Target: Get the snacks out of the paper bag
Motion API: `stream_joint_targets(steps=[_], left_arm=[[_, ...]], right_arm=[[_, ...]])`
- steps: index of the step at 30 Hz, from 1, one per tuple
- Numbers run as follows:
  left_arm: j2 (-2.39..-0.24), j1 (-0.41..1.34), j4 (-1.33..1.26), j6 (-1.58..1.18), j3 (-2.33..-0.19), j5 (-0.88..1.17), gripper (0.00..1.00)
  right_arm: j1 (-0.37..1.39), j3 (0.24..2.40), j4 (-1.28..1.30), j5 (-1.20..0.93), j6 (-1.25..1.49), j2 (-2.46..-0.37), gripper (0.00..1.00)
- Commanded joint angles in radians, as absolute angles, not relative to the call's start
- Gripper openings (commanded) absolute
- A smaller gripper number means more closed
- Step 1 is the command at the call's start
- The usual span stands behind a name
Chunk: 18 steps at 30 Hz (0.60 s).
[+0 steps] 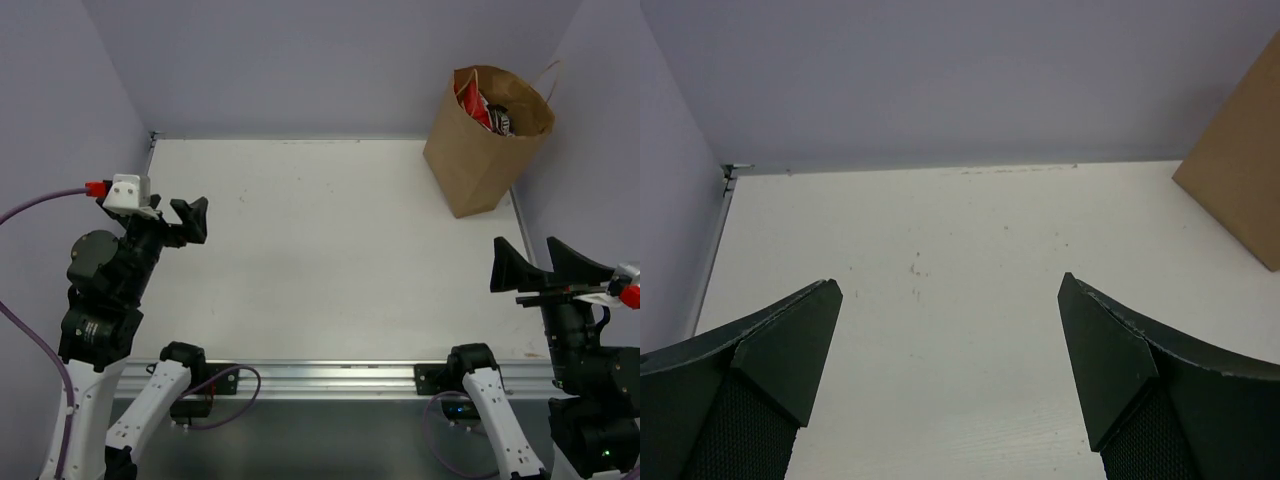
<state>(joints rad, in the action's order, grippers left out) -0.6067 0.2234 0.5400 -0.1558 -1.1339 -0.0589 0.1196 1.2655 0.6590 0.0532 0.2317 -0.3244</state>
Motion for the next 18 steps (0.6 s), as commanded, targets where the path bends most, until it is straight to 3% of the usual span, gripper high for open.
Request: stream_joint_targets(steps=[1, 10, 15, 18], left_arm=[[-0.609, 0.227, 0.497, -0.187, -1.115, -0.049, 1.00], [-0.676, 0.229, 0.471, -0.235, -1.066, 0.046, 1.00], [-0.704, 0.227, 0.483, -0.229, -1.089, 0.086, 1.00], [-0.710, 0.227, 0.498, -0.219, -1.097, 0.089, 1.00]], right_arm=[[0.123, 1.272, 0.627, 0.029, 0.259, -0.353, 0.99], [0.123, 1.301, 0.626, 0.026, 0.354, -0.550, 0.99], [0.121, 1.459, 0.586, 0.001, 0.273, -0.851, 0.99], [0.101, 1.506, 0.496, 0.093, 0.148, -1.025, 0.99]])
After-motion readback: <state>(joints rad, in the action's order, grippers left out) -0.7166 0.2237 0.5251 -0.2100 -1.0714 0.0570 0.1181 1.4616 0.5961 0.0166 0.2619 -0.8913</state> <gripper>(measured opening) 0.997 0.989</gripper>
